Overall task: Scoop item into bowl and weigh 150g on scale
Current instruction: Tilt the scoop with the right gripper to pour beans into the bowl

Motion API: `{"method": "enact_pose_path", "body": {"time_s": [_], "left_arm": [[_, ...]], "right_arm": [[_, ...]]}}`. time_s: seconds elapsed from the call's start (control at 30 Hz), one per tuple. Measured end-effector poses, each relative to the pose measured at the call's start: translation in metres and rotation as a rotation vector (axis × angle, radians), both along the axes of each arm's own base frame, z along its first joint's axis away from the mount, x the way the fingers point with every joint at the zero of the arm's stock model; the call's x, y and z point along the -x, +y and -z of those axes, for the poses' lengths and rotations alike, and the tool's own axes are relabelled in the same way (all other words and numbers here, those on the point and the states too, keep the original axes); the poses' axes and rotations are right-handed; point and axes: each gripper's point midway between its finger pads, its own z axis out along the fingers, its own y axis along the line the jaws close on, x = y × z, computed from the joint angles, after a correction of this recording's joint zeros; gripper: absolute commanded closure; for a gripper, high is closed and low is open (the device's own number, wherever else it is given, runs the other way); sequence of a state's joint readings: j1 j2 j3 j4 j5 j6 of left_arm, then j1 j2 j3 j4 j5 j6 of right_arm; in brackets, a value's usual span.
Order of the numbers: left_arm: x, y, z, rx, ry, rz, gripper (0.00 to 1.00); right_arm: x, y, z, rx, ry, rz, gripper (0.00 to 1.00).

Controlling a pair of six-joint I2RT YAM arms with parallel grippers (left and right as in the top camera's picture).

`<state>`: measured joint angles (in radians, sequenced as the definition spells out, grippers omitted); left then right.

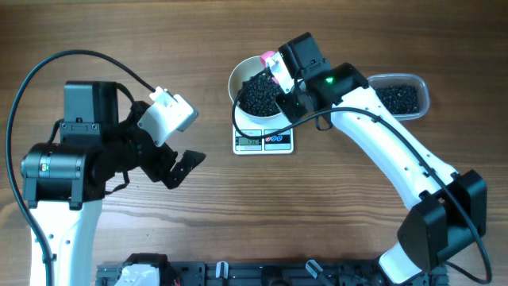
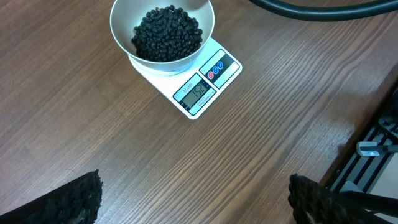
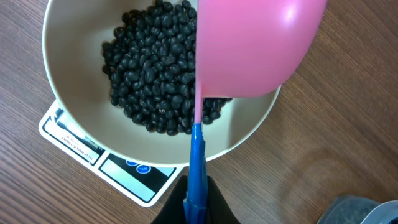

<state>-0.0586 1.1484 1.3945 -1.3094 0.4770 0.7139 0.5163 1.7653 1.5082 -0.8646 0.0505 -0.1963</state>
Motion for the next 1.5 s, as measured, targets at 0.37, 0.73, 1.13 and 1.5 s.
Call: {"method": "enact_pose_path", "body": {"time_s": [0.37,0.73,1.13,1.5], "left_arm": [[0.000,0.000,0.000,0.000,0.000,0.000,0.00],[0.000,0.000,0.000,0.000,0.000,0.000,0.00],[0.000,0.000,0.000,0.000,0.000,0.000,0.00],[0.000,0.000,0.000,0.000,0.000,0.000,0.00]], "right_arm": [[0.000,0.000,0.000,0.000,0.000,0.000,0.96],[0.004,0.010,-0.001,-0.064,0.028,0.008,0.96],[0.037,0.017,0.006,-0.180,0.221,-0.027,0.96],[0.052,0.004,0.007,-0.147,0.289,-0.074,0.96]]}}
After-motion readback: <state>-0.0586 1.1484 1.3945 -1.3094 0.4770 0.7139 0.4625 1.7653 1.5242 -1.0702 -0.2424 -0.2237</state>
